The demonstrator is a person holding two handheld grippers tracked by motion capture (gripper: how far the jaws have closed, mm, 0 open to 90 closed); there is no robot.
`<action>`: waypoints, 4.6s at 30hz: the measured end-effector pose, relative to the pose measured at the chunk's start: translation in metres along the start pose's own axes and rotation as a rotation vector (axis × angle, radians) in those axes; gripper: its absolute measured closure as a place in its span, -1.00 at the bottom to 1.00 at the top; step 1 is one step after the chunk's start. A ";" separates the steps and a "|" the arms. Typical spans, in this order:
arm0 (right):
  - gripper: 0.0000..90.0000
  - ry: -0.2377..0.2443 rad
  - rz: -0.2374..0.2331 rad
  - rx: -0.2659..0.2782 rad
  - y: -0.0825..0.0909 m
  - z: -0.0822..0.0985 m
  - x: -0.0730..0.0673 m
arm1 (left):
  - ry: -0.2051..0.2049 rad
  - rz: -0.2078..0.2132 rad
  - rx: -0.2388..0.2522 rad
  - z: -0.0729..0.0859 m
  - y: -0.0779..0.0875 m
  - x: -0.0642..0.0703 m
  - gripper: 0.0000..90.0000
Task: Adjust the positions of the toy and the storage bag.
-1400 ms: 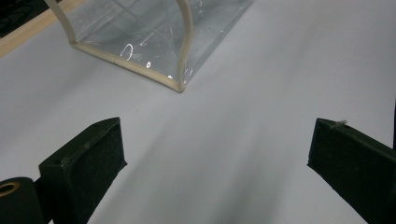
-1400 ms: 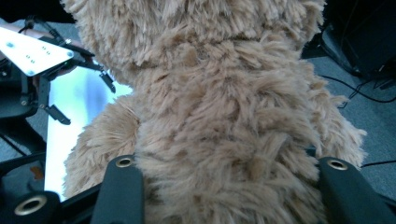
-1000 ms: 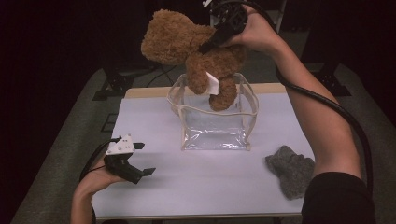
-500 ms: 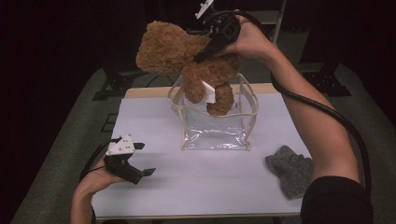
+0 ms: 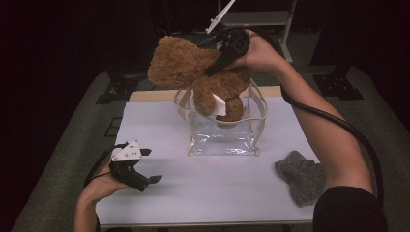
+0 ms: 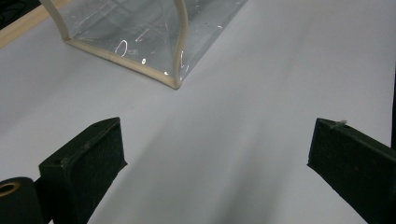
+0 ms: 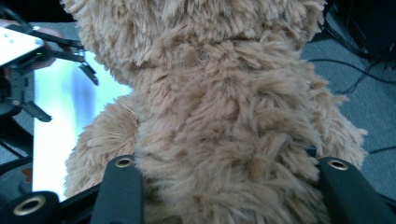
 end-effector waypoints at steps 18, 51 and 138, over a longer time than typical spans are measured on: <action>0.05 -0.091 0.012 -0.042 -0.019 0.049 0.020 | -0.004 0.008 -0.008 0.000 -0.004 0.001 -0.93; 0.02 -0.090 -0.041 -0.130 -0.061 0.102 0.010 | -0.005 0.015 -0.017 0.001 -0.005 0.002 -0.93; 0.39 -0.101 -0.070 0.104 -0.077 0.063 -0.014 | -0.019 0.006 -0.010 -0.003 -0.002 0.004 -0.93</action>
Point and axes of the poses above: each handheld gripper's, and its own axes: y roughly backward along the jaws, z roughly out of its underside, x roughly to its right, the point moved 3 cm from there along -y, roughly forward along the jaws, and after that the axes turned 2 degrees about z, right-handed, at the moved point
